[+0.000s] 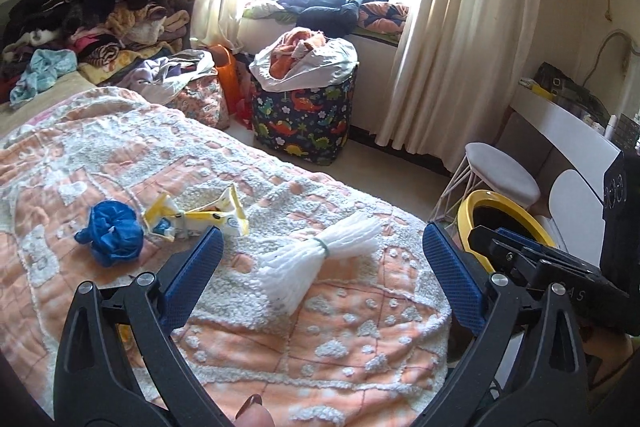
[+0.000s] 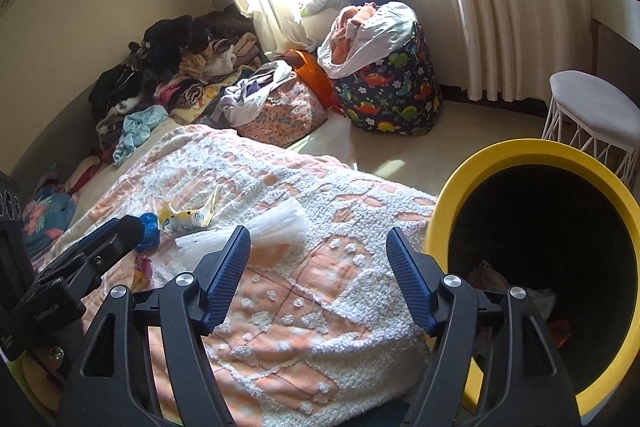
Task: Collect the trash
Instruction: 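Move both tools back over the bed toward the remaining trash, then grasp the pink snack wrapper with the left gripper while the right grasps the white tassel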
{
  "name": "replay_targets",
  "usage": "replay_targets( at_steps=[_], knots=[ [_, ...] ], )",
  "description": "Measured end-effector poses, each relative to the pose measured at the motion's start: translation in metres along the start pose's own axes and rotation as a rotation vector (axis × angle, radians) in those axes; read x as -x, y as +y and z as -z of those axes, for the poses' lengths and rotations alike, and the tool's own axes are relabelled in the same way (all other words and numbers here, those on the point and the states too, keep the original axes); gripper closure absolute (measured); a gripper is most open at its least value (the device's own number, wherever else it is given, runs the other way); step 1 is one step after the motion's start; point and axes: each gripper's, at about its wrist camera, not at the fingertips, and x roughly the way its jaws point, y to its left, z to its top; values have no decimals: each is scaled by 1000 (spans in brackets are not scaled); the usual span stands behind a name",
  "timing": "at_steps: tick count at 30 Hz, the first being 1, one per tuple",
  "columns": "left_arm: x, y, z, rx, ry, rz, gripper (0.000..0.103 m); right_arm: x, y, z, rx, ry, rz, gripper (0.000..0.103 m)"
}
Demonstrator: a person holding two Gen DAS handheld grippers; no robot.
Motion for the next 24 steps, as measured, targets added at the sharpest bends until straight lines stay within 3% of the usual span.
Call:
replay_targets(
  at_steps=[13, 24],
  knots=[
    [5, 67, 14, 79, 42, -116, 11, -61, 29, -13, 16, 105, -6, 32],
    [-6, 113, 39, 170, 173, -197, 11, -129, 26, -17, -108, 237, -44, 32]
  ],
)
